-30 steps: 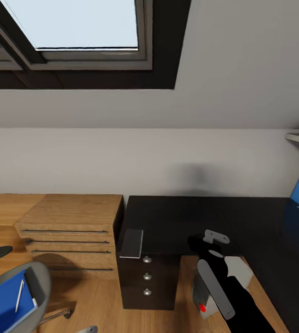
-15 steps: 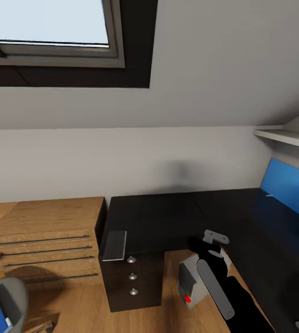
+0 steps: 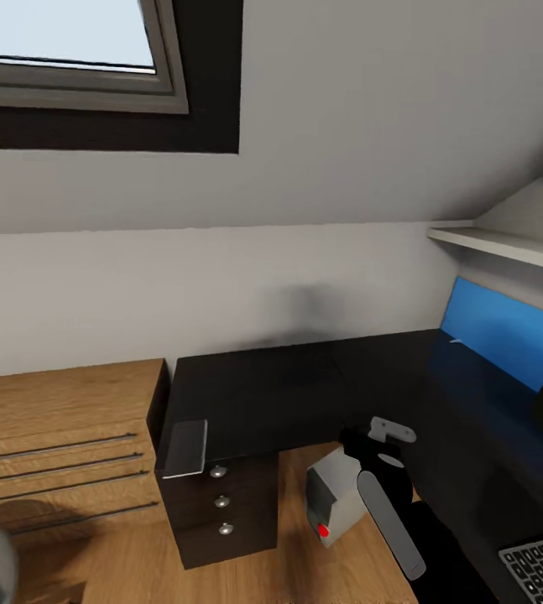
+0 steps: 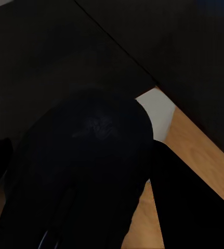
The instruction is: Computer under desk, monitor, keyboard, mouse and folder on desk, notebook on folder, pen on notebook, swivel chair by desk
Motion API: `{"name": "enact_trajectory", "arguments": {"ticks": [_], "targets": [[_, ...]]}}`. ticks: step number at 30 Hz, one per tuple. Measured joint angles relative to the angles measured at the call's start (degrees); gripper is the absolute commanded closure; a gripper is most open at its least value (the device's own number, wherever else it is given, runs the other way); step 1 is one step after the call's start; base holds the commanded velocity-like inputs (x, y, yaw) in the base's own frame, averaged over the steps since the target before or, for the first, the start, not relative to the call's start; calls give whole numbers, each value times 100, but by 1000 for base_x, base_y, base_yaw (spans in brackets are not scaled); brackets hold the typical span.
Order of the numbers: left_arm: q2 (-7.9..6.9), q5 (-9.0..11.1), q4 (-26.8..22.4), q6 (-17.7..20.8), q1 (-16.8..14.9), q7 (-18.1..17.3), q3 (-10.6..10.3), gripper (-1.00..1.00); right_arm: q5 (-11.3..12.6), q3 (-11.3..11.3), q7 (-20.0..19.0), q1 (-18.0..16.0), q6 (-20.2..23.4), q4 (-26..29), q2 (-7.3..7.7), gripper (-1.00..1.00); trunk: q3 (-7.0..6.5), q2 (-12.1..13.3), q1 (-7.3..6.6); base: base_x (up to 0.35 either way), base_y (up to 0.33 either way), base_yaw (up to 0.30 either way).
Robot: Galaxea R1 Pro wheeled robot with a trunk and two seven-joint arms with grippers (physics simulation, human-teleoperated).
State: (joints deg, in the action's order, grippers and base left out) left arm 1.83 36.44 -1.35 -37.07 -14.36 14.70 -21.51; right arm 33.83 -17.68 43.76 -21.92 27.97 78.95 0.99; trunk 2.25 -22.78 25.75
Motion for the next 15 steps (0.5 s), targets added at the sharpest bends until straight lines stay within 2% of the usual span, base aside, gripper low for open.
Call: {"name": "enact_trajectory", "arguments": {"ticks": [3,5,7,10,15], "targets": [[22,-9,2,-472,62,1,-10,-100,-4,0,0,1,0,0,-2,100,20,0,0,0,0,-157],[77,-110,2,-1111,218,19,-19,-100,-9,0,0,2,0,0,-2,100,34,0,0,0,0,-148],[95,-220,2,-1389,294,36,-20,-100,-10,0,0,3,0,0,-1,100,47,0,0,0,0,-158],[109,-382,2,-1618,369,42,-23,-100,-11,6,0,2,0,0,0,100,66,0,0,0,0,-204],[96,-441,6,-1670,397,38,-19,-100,-12,9,0,2,0,1,0,100,80,0,0,0,0,-261]]}}
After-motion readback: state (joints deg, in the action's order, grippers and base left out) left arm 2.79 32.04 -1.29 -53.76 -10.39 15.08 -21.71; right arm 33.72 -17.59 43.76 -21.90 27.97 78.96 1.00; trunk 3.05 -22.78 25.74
